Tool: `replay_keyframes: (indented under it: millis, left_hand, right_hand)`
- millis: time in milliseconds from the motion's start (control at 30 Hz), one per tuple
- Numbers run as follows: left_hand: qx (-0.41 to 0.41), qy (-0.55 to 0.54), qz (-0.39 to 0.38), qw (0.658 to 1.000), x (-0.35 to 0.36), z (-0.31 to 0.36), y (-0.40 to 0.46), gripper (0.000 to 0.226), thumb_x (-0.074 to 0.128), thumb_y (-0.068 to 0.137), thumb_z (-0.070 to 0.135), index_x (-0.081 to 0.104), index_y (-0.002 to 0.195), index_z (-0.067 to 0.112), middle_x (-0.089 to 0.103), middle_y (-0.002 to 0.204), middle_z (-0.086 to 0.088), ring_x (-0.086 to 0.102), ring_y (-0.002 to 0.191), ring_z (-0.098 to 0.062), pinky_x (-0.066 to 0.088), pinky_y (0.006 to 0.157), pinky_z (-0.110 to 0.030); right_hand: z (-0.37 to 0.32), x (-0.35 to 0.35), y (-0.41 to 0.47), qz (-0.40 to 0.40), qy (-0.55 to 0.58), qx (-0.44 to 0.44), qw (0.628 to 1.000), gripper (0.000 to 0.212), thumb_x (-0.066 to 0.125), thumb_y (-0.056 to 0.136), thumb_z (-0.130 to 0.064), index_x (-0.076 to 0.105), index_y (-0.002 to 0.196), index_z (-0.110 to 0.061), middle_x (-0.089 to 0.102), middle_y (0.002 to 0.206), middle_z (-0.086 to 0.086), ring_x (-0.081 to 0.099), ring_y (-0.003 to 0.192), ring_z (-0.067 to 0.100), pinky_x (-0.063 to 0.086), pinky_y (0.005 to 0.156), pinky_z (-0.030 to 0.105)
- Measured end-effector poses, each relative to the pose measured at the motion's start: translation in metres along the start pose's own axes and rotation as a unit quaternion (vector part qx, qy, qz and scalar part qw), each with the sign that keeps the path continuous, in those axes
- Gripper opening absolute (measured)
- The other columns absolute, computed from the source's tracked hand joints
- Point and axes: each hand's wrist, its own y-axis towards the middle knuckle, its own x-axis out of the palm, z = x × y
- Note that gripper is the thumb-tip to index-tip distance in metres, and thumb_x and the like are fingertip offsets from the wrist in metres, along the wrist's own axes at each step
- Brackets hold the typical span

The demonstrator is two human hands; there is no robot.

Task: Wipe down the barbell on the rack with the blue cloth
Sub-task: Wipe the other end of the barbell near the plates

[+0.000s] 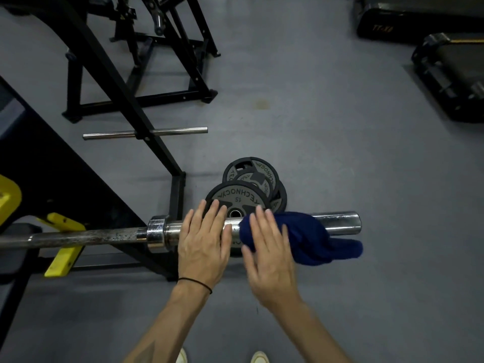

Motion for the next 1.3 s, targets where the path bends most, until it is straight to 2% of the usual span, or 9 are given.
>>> replay_keyframes:
  millis: [100,300,400,500,600,733,900,1133,1300]
  left_hand:
    - [-0.002,-0.003,0.009,1.000,-0.001,0.001,0.001,0.047,0.035,0.105,0.037,0.057,0.139,0.015,0.053,0.147,-0.003,0.037,0.145,-0.022,0.021,0.123,-0.042]
    - [0.004,0.010,0.027,1.000,0.001,-0.001,0.004,0.043,0.041,0.101,0.036,0.066,0.126,0.012,0.066,0.130,-0.005,0.052,0.131,-0.025,0.034,0.115,-0.045]
    - [0.020,0.035,-0.001,0.999,-0.002,-0.003,0.013,0.041,0.040,0.101,0.038,0.071,0.112,0.013,0.072,0.112,-0.004,0.062,0.114,-0.025,0.045,0.101,-0.043]
    - [0.017,0.070,-0.076,0.995,-0.013,-0.004,0.030,0.052,0.029,0.102,0.046,0.068,0.079,0.020,0.069,0.076,0.001,0.065,0.072,-0.022,0.048,0.069,-0.037]
    - [-0.033,0.078,-0.195,0.977,-0.023,-0.003,0.056,0.065,0.018,0.102,0.054,0.058,0.064,0.020,0.058,0.057,0.003,0.059,0.054,-0.020,0.051,0.058,-0.031]
    - [-0.029,0.028,-0.082,0.996,-0.028,0.006,0.062,0.043,0.036,0.104,0.036,0.058,0.070,0.021,0.063,0.070,0.000,0.059,0.067,-0.020,0.053,0.077,-0.037]
    - [0.012,0.011,-0.052,0.999,-0.001,0.030,0.027,0.045,0.036,0.102,0.038,0.071,0.115,0.014,0.070,0.122,-0.004,0.058,0.125,-0.022,0.030,0.118,-0.042]
    - [0.003,0.031,-0.043,0.999,0.008,0.035,0.032,0.046,0.032,0.103,0.036,0.073,0.112,0.017,0.072,0.118,-0.001,0.057,0.127,-0.023,0.030,0.117,-0.044]
    - [0.008,0.041,-0.062,0.997,0.006,0.033,0.038,0.050,0.028,0.103,0.036,0.074,0.110,0.016,0.073,0.114,-0.002,0.060,0.123,-0.023,0.036,0.114,-0.043]
  right_hand:
    - [0.063,-0.032,0.000,-0.028,-0.082,-0.106,0.991,0.057,0.042,0.104,-0.029,0.037,0.158,-0.012,0.029,0.167,0.004,0.025,0.155,0.018,0.025,0.123,0.046]
    - [0.053,-0.012,0.016,0.189,0.036,0.290,0.937,0.052,0.037,0.105,-0.028,0.050,0.146,0.001,0.043,0.159,0.015,0.027,0.152,0.029,0.009,0.127,0.053]
    - [0.011,-0.002,0.016,0.091,0.024,0.148,0.985,0.055,0.038,0.105,-0.032,0.043,0.153,-0.007,0.034,0.164,0.008,0.021,0.156,0.022,-0.003,0.129,0.039]
    - [0.062,-0.034,0.005,-0.017,-0.051,-0.052,0.997,0.053,0.041,0.104,-0.029,0.045,0.153,-0.011,0.041,0.161,0.003,0.033,0.152,0.018,0.013,0.128,0.038]
    - [0.112,-0.059,0.013,0.042,-0.065,0.054,0.996,0.047,0.038,0.104,-0.028,0.060,0.139,-0.005,0.060,0.144,0.009,0.053,0.137,0.028,0.022,0.125,0.044]
    - [0.056,-0.022,0.034,0.135,-0.049,0.242,0.960,0.049,0.036,0.105,-0.034,0.066,0.130,-0.003,0.062,0.139,0.013,0.052,0.136,0.033,0.011,0.126,0.050]
    - [0.069,-0.038,0.014,-0.041,-0.057,-0.054,0.996,0.053,0.038,0.106,-0.035,0.045,0.153,-0.012,0.043,0.160,0.002,0.037,0.149,0.018,0.041,0.112,0.037]
    - [0.068,-0.027,0.017,0.108,-0.035,0.142,0.983,0.048,0.041,0.105,-0.030,0.060,0.138,-0.001,0.060,0.143,0.012,0.052,0.137,0.029,0.022,0.124,0.042]
    - [0.028,-0.018,0.008,-0.004,-0.004,-0.015,1.000,0.051,0.033,0.109,-0.034,0.047,0.152,-0.009,0.041,0.161,0.004,0.031,0.152,0.016,0.024,0.123,0.041]
